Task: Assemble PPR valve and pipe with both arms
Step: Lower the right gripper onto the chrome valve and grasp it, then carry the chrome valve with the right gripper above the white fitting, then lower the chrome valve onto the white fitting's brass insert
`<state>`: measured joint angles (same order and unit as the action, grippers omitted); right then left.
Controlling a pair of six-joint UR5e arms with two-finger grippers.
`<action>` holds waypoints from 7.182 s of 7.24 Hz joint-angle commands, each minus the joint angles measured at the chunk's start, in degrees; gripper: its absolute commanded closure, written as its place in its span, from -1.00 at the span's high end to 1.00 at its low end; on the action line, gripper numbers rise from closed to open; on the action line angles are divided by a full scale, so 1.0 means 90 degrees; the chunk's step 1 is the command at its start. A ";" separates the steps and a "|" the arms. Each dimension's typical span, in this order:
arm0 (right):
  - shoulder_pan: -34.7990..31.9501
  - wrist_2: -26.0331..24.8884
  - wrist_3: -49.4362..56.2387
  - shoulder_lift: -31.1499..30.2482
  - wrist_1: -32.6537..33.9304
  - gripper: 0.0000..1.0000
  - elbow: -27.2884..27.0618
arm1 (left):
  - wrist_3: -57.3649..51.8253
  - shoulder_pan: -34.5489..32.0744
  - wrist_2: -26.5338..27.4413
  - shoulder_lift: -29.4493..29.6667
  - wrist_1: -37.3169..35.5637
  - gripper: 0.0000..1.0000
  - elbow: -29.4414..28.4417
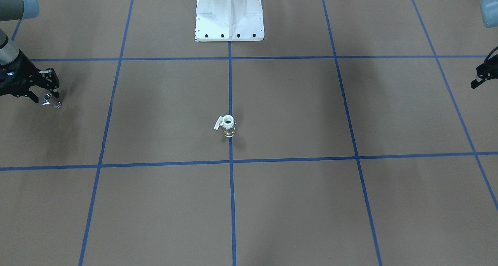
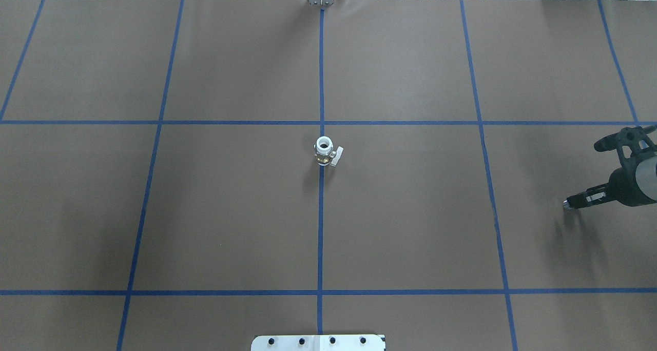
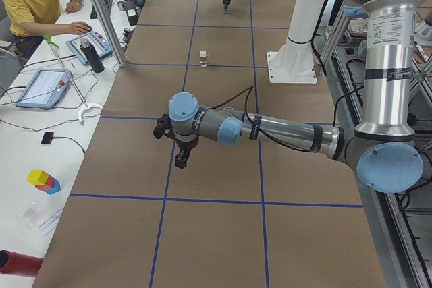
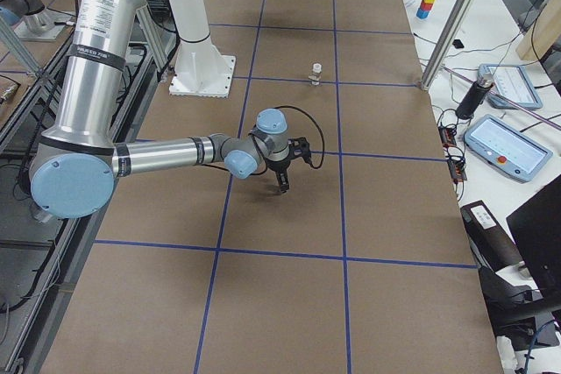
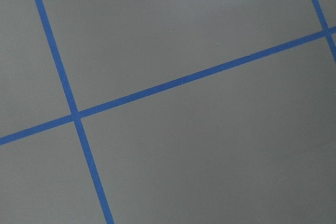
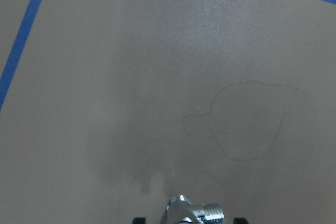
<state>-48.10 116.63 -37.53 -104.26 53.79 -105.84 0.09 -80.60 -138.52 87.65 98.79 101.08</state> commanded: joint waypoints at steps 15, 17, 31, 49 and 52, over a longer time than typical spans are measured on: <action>0.0069 0.0058 -0.1325 0.4636 0.4187 -1.00 -0.0330 | -0.0467 -0.1025 0.1103 -0.0936 -0.0011 1.00 -0.0646; 0.0411 -0.0010 -0.2232 0.5496 0.4588 -1.00 -0.0097 | -0.0294 -0.1045 0.1094 -0.1233 0.0632 1.00 -0.0577; 0.1594 -0.1065 -0.3438 0.8000 0.5654 -1.00 0.2444 | -0.0185 -0.1025 0.1045 -0.1194 0.0625 1.00 -0.0489; 0.1770 -0.1299 -0.3340 0.7893 0.5596 0.48 0.2444 | -0.0195 -0.1025 0.1045 -0.1175 0.0615 1.00 -0.0509; 0.1780 -0.1309 -0.3340 0.7892 0.5596 0.96 0.2444 | -0.0195 -0.1025 0.1045 -0.1194 0.0625 1.00 -0.0509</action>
<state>-32.11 104.86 -67.63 -33.26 104.15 -83.85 -1.67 -89.82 -129.11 77.03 104.34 96.50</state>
